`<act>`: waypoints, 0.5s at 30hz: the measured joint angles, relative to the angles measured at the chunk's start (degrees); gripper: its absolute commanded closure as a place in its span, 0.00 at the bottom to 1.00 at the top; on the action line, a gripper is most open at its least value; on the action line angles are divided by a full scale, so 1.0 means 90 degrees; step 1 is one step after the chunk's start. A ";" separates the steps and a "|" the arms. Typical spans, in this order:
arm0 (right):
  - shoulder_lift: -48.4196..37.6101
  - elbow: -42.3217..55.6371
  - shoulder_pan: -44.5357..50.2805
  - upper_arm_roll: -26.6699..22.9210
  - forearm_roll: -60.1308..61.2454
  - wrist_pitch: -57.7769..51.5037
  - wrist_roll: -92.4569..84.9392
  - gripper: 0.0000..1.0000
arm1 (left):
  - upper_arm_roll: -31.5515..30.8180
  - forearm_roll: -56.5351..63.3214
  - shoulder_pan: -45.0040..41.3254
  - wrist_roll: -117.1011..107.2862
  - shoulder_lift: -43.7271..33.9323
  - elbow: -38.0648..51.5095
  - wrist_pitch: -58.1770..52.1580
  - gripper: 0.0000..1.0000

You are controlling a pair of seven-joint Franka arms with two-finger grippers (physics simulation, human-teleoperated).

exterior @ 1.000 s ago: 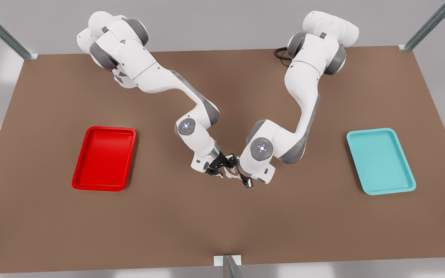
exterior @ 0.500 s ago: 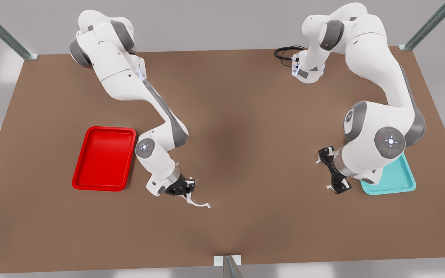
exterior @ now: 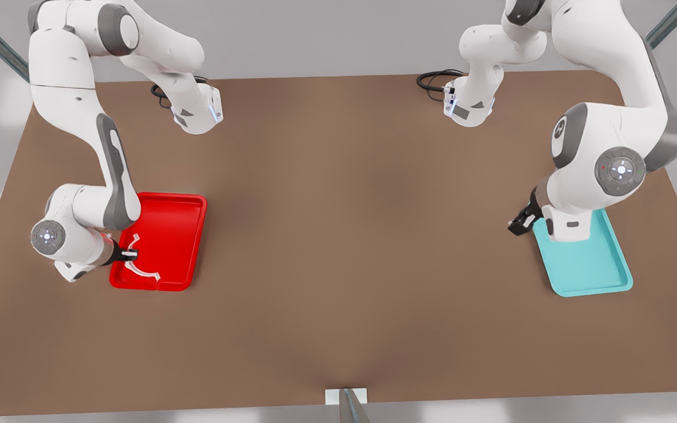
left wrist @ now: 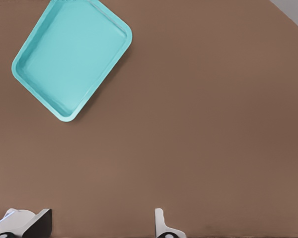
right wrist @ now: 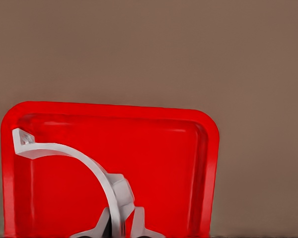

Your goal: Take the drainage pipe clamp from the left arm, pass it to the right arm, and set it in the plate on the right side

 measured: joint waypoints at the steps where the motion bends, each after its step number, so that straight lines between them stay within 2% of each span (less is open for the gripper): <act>1: -0.0107 -0.0271 -0.0003 0.0003 -0.0027 0.0058 -0.0130 0.79 | -0.0006 0.0006 -0.0023 0.0271 0.0004 0.0008 -0.0047 0.00; 4: -0.0180 -0.0702 0.0000 0.0007 -0.0048 0.0282 -0.0479 0.79 | -0.0010 0.0019 -0.0024 0.1002 0.0008 0.0015 -0.0146 0.00; 5: -0.0151 -0.0747 0.0002 0.0008 -0.0060 0.0347 -0.0572 0.20 | -0.0011 0.0023 -0.0023 0.1219 0.0008 0.0016 -0.0169 0.00; 6: -0.0106 -0.0753 0.0000 0.0008 -0.0078 0.0403 -0.0635 0.00 | -0.0011 0.0027 -0.0025 0.1425 0.0007 0.0020 -0.0188 0.00; 12: -0.0035 -0.0623 -0.0014 0.0009 -0.0239 0.0585 -0.0740 0.00 | -0.0011 0.0037 -0.0025 0.2446 0.0015 0.0025 -0.0247 0.00; 13: -0.0037 -0.0386 0.0004 0.0020 -0.0197 0.0561 -0.0788 0.00 | -0.0011 0.0037 -0.0023 0.2585 0.0018 0.0023 -0.0245 0.00; 15: -0.0040 0.0833 0.0215 0.0057 -0.0066 0.0157 -0.0860 0.00 | -0.0007 0.0040 -0.0022 0.2842 0.0033 0.0025 -0.0243 0.00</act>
